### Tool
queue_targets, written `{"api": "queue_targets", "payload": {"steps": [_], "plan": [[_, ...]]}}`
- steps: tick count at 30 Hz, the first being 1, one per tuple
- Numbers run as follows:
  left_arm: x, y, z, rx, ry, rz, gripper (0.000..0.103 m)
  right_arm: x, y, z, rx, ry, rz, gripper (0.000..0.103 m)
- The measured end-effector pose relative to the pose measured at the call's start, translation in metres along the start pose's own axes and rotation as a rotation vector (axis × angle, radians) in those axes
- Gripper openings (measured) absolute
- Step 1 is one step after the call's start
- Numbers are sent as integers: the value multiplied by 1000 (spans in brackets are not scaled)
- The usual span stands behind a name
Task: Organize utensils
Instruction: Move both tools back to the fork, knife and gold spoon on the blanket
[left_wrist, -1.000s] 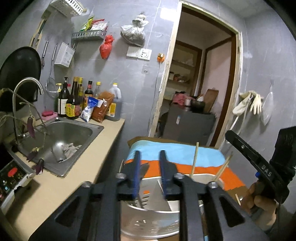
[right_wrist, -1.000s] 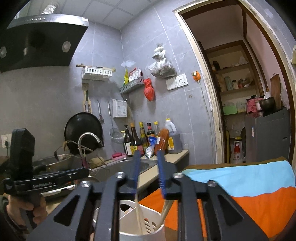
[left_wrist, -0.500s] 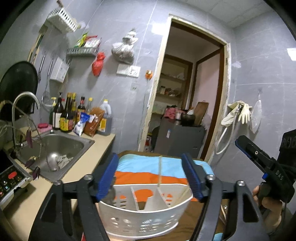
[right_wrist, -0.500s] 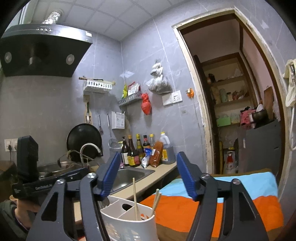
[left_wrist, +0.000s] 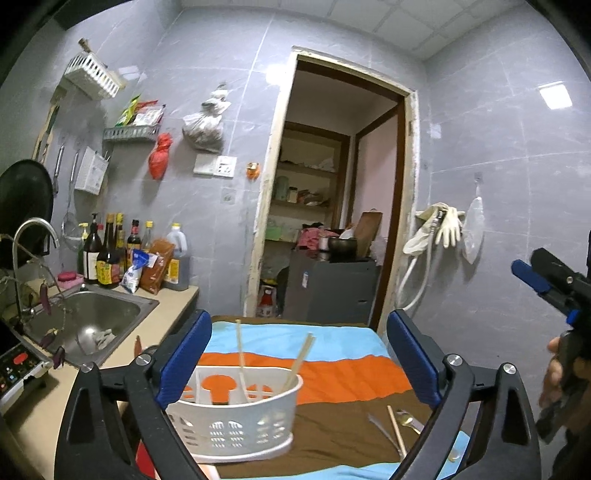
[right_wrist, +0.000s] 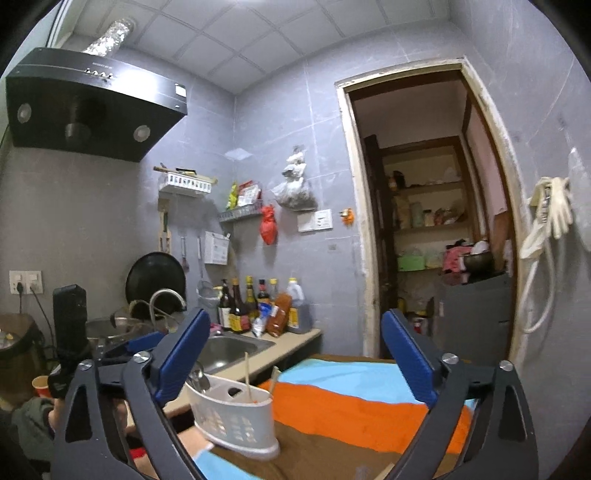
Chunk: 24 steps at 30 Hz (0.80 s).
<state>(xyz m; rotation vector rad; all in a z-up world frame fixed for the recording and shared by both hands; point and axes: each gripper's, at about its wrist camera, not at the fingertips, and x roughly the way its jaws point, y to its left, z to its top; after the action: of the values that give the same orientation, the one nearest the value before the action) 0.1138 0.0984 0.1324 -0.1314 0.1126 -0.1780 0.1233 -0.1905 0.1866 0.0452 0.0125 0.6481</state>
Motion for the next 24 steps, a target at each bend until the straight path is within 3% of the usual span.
{"api": "queue_targets", "payload": {"steps": [6, 16, 24], "plan": [[-15, -29, -6, 59, -28, 7, 99, -42, -9, -9, -15, 26, -112, 103], [-19, -63, -33, 133, -49, 15, 99, -71, -25, -69, -31, 72, -240, 103], [15, -75, -73, 134, 52, -10, 99, -59, -50, -116, -46, 150, -298, 103]]}}
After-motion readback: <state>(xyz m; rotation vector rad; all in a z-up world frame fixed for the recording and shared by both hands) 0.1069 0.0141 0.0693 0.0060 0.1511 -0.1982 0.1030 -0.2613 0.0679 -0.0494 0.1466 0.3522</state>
